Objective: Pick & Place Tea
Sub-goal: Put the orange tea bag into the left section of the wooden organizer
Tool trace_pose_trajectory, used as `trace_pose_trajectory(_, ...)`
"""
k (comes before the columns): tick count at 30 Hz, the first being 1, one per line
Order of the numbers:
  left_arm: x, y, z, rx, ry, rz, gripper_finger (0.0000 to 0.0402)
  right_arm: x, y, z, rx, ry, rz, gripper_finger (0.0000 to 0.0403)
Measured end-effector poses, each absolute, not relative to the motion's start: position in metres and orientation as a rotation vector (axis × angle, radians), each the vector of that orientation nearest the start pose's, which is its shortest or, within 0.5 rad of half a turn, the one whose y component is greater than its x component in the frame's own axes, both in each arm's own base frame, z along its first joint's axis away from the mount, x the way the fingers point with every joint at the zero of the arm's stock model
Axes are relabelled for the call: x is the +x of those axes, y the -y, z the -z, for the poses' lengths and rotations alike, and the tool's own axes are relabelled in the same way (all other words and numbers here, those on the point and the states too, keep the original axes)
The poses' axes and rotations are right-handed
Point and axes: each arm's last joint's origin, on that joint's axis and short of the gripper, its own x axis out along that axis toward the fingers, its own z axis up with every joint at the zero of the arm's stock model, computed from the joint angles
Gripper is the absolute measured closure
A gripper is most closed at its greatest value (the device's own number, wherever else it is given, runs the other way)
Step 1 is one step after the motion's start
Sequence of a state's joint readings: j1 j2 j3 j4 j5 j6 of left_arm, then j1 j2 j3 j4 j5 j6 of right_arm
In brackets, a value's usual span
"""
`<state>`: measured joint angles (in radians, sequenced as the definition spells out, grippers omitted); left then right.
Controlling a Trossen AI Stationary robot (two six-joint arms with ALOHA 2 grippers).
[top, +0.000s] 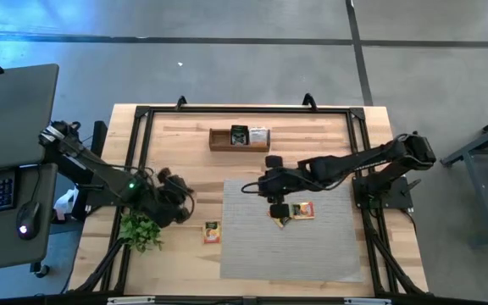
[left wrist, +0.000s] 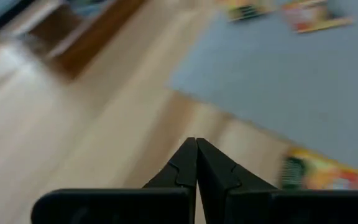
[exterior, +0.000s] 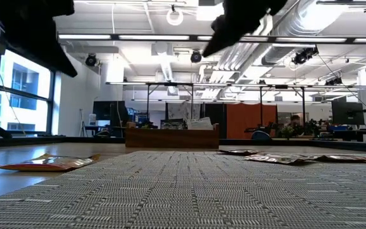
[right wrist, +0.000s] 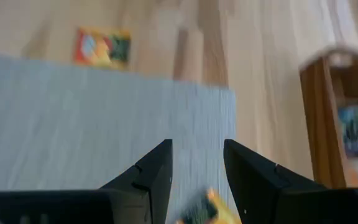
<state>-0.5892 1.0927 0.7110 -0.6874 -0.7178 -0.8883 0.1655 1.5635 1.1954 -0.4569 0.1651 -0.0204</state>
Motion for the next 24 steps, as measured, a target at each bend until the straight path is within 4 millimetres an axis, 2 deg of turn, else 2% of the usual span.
trace_pose_trajectory(5,0.182,0.102,-0.217,-0.134,-0.732,-0.238,0.0378,0.332,-0.061,-0.268,-0.210,-0.754,-0.139,0.0263)
trace_pose_trajectory(8,0.192,0.105,-0.211,-0.121,-0.757,-0.175,0.0339,0.331,-0.063,-0.267,-0.204,-0.765,-0.203,0.0263)
trace_pose_trajectory(12,0.204,0.103,-0.201,-0.153,-0.806,-0.145,0.0278,0.330,-0.062,-0.264,-0.132,-0.793,-0.189,0.0263)
trace_pose_trajectory(18,0.222,0.105,-0.179,-0.222,-0.914,-0.066,0.0218,0.312,-0.054,-0.217,-0.080,-0.807,-0.161,0.0263)
trace_pose_trajectory(21,0.228,0.111,-0.169,-0.248,-0.946,-0.009,0.0209,0.303,-0.046,-0.196,-0.046,-0.741,-0.131,0.0263)
trace_pose_trajectory(24,0.234,0.115,-0.160,-0.293,-0.972,0.008,0.0208,0.300,-0.039,-0.187,-0.051,-0.619,-0.121,0.0262)
